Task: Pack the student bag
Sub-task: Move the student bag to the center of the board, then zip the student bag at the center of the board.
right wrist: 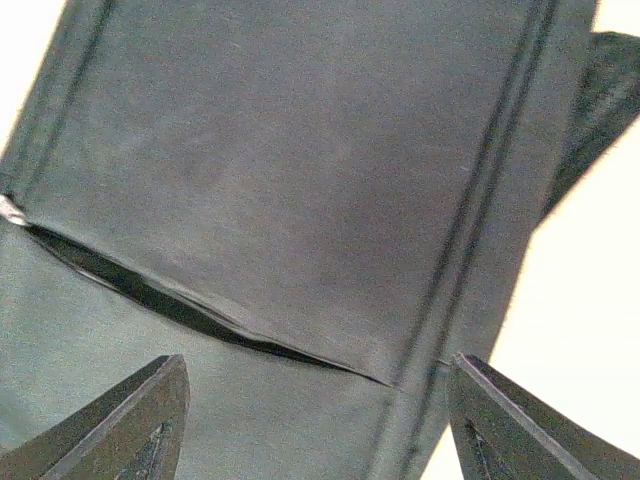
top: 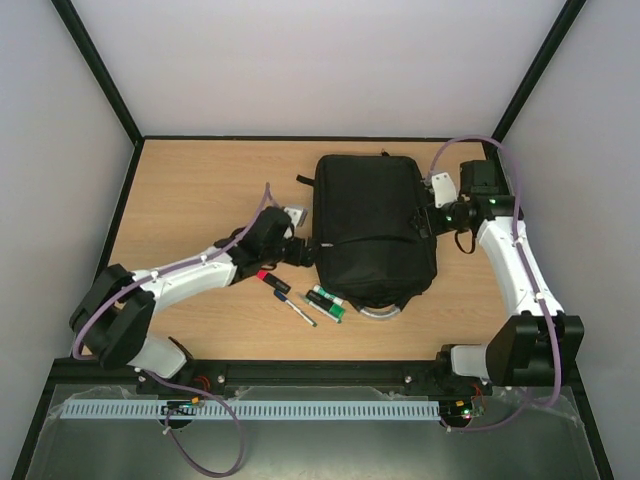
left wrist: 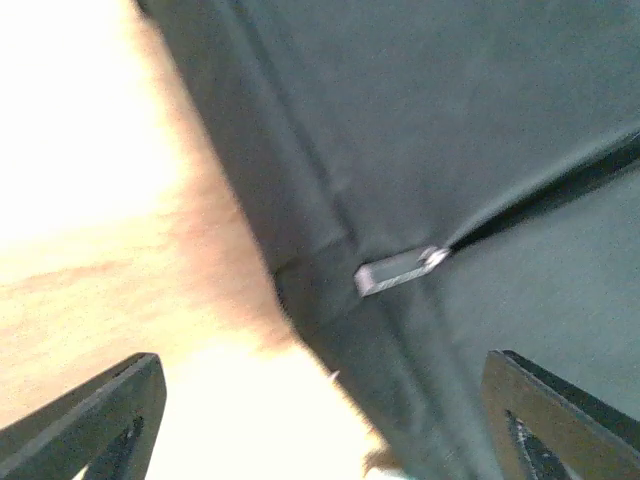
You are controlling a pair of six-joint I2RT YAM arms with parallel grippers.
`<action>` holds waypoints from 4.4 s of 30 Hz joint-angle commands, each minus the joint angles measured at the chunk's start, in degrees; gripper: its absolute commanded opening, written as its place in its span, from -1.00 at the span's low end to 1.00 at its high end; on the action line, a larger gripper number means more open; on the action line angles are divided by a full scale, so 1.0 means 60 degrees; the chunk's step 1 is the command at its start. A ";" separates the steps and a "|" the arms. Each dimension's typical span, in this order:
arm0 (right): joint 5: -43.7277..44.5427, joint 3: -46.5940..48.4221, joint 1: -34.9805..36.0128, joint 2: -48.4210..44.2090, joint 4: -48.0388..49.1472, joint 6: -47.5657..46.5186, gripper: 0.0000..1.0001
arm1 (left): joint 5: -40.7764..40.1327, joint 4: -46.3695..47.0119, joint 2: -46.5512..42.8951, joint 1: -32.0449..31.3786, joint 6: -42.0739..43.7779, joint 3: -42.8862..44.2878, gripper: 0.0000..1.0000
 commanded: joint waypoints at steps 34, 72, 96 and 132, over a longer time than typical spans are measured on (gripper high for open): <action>-0.1530 -0.0212 0.1631 0.4792 0.2535 0.1088 -0.20 | 0.0594 0.2784 0.2255 0.0007 0.3309 -0.0987 -0.80; -0.0940 -0.0151 0.1051 0.5019 0.2511 0.1620 -0.29 | -0.0796 0.1078 0.2927 -0.4658 0.2898 0.1097 -0.94; 0.0274 -0.1058 -0.0815 0.1735 0.2130 0.1856 0.91 | -0.1983 -0.0003 0.0286 -0.1199 -0.1014 0.0553 0.59; -0.1066 0.1683 -0.1165 0.3144 0.1683 0.2164 0.78 | -0.2353 -0.2056 -0.0639 -0.2224 -0.1229 0.0133 0.58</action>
